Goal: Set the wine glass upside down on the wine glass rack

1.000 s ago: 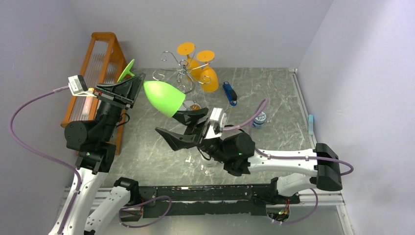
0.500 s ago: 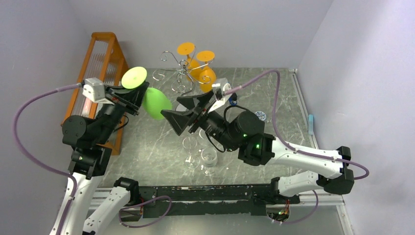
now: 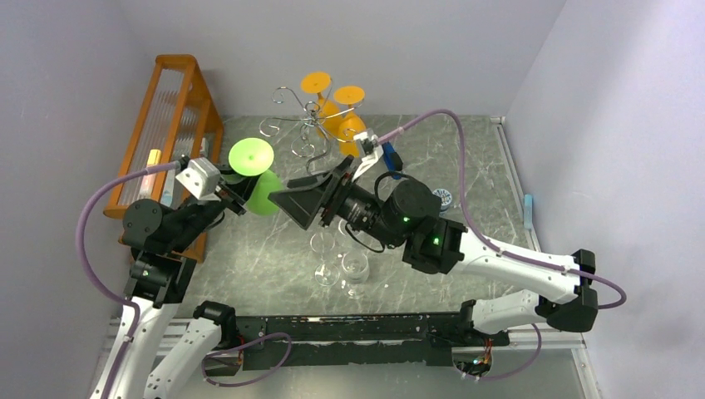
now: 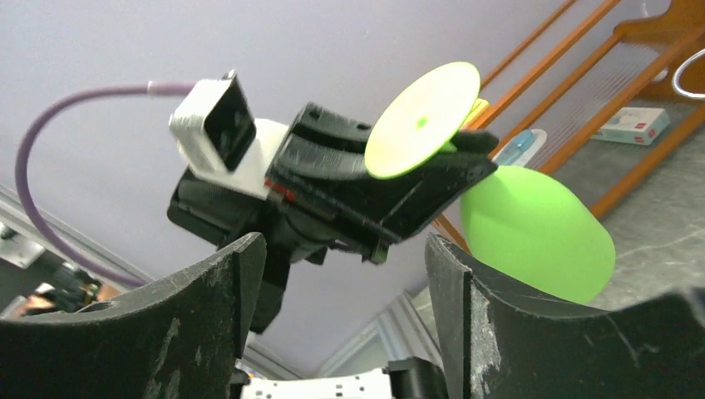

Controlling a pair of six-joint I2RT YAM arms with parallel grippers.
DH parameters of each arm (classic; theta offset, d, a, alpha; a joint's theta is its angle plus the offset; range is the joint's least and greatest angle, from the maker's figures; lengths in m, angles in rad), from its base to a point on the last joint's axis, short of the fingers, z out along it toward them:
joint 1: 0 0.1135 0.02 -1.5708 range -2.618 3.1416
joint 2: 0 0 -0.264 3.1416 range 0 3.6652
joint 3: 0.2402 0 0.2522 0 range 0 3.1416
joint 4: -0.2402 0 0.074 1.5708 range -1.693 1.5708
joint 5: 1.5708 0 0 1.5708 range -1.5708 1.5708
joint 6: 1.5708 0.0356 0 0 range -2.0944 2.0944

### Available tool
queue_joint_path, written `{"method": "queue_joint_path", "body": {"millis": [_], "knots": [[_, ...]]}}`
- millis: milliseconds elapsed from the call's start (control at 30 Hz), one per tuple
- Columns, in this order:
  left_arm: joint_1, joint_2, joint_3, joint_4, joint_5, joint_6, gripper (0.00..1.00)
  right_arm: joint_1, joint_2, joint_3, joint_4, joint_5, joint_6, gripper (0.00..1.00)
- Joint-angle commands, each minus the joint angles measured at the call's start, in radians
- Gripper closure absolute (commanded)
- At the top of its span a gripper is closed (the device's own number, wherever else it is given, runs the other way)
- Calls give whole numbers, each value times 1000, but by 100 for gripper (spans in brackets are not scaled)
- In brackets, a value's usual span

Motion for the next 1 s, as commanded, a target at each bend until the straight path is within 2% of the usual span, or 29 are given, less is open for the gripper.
{"method": "queue_joint_path", "body": {"millis": [0,300,433,567,667,767,800,867,967], "knots": [[2,-15,-25,69,118,80,95,-67,50,39,32,-81,191,29],[1,-34,-53,107,187,52,95,-106,132,117,-35,-42,291,42],[1,-37,-29,81,194,44,95,-124,131,87,3,-58,337,65],[1,-43,-4,28,182,48,92,-152,111,35,70,-62,389,83],[1,-46,11,-21,156,40,81,-206,103,6,103,-112,452,100],[2,-61,11,-50,108,-12,66,-240,97,-22,138,-151,508,100],[1,-67,8,-57,85,-33,55,-246,97,-28,145,-160,521,100],[2,-79,-2,-78,46,-98,40,-256,101,-36,152,-174,535,100],[1,-102,-4,-140,46,-177,28,-265,111,-44,154,-191,556,100]]}}
